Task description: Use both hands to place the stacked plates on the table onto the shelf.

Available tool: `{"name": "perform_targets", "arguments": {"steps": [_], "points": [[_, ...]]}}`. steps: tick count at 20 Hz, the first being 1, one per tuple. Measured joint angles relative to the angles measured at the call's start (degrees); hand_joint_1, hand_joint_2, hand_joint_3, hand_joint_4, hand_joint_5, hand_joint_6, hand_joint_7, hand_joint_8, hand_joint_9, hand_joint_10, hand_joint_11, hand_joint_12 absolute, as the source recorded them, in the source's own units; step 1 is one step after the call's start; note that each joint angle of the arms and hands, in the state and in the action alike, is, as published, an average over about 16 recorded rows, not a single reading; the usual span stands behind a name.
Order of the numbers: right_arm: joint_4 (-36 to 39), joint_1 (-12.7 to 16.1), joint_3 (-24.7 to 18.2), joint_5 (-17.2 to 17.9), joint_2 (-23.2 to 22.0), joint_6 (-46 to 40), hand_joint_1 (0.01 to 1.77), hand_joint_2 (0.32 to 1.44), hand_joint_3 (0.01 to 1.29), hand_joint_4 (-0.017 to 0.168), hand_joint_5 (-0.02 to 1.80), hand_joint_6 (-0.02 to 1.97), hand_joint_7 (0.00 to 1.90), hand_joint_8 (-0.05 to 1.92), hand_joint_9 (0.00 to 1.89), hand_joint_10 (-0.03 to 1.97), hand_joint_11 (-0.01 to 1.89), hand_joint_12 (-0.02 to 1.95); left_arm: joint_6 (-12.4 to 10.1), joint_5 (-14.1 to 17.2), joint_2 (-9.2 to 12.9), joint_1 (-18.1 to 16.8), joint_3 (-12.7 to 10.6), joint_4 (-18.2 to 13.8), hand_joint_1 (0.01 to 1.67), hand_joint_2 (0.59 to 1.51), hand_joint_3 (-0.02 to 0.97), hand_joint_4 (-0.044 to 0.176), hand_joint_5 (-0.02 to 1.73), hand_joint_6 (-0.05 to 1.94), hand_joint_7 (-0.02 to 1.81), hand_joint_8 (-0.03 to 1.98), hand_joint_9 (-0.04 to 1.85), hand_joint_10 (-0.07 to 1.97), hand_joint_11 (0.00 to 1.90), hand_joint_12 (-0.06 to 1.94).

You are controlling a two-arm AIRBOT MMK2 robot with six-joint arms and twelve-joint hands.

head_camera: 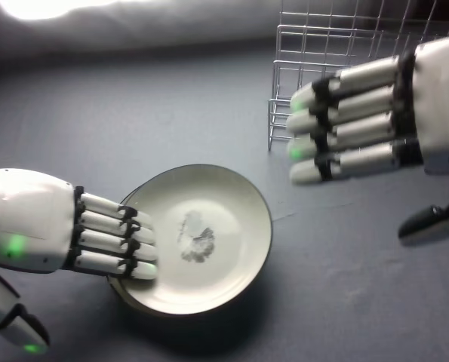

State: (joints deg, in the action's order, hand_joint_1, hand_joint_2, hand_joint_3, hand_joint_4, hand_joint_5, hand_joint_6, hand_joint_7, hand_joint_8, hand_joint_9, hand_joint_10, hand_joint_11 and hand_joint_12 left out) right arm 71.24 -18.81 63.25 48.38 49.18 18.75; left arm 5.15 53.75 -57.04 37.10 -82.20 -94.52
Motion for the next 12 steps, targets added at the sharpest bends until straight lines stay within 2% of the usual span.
{"name": "perform_targets", "arguments": {"steps": [7,12], "points": [[7.5,-1.2,4.5,2.9,5.0,0.6,0.18,1.23,0.01,0.002,0.22,0.02,0.21,0.01,0.18,0.0,0.01,0.45,0.3,-2.6,-2.1,-0.3,2.1,1.5,0.01,1.112,0.017,-0.008,-0.01,-0.03,0.0,-0.01,0.02,0.01,0.02,0.01],[10.4,-2.5,7.1,3.4,8.2,0.5,0.43,1.15,0.01,0.001,0.17,0.01,0.16,0.01,0.14,0.0,0.01,0.4,0.3,-4.3,-3.8,-0.9,3.2,2.2,0.02,1.112,0.017,-0.009,-0.01,-0.04,-0.01,-0.02,0.02,0.01,0.02,0.01]]}}
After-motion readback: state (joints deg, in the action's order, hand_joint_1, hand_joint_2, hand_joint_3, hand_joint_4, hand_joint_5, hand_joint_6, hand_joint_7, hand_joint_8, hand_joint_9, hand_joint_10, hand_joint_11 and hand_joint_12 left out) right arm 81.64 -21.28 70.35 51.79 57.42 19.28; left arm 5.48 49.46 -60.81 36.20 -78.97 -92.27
